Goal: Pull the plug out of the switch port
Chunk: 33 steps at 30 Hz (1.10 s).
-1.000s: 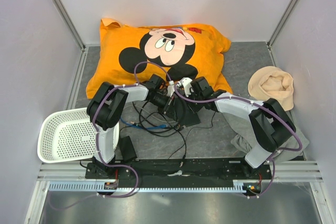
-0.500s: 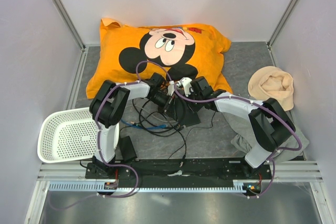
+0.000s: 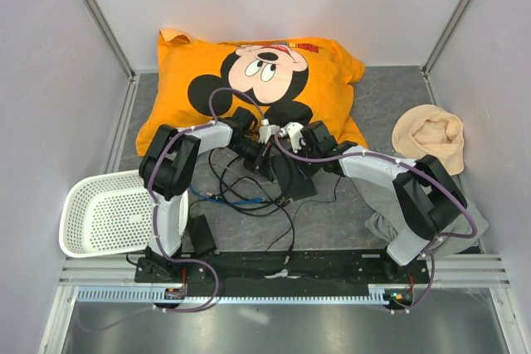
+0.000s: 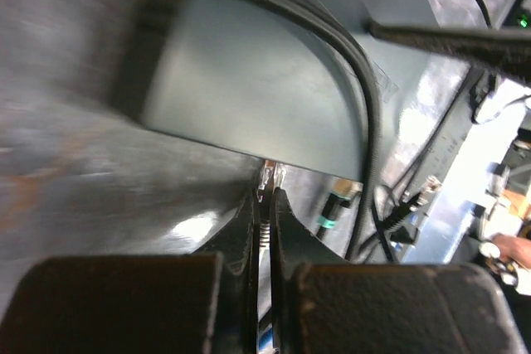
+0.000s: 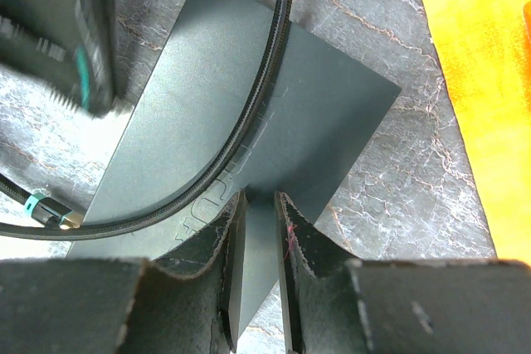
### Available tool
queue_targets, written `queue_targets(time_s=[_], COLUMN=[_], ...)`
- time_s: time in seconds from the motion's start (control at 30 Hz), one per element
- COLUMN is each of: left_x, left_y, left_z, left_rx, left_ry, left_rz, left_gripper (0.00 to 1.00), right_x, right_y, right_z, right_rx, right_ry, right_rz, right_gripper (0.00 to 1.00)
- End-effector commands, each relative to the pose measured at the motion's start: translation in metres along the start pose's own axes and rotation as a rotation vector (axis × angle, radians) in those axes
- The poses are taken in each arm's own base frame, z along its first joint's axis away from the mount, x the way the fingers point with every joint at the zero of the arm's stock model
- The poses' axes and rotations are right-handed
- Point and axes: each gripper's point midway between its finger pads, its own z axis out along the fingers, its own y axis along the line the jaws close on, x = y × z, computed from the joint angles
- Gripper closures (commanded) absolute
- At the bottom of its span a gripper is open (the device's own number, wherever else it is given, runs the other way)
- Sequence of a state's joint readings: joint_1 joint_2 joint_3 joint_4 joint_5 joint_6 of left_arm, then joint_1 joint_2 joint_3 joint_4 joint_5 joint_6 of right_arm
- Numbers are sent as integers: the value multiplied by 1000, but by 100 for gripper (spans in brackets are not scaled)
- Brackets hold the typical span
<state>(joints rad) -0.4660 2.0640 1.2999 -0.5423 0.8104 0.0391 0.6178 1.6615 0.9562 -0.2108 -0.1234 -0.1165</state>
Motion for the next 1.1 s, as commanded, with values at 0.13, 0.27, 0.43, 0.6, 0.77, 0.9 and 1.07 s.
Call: queue_targets(time_s=[0.13, 0.27, 0.43, 0.6, 0.77, 0.9, 1.07], left_x=[-11, -3, -13, -42, -68, -73, -73], left_y=[28, 10, -5, -12, 33, 86, 120], left_z=[-16, -26, -68, -132, -202, -244, -264], left_rx=[-89, -46, -112, -249, -509, -673, -748], left_ry=[-36, -32, -24, -128, -218, -259, -306], left_rz=[69, 101, 317, 483, 496, 349, 254], left_gripper=[98, 98, 98, 98, 98, 99, 94], right_x=[83, 83, 83, 84, 83, 84, 84], right_y=[14, 14, 14, 15, 15, 15, 16], right_z=[2, 3, 3, 4, 4, 4, 4], right_rx=[-45, -47, -49, -54, -55, -58, -59], right_ry=[269, 274, 273, 277, 276, 280, 277], right_rz=[42, 41, 40, 40, 38, 39, 37], right_gripper=[72, 72, 71, 71, 71, 71, 70])
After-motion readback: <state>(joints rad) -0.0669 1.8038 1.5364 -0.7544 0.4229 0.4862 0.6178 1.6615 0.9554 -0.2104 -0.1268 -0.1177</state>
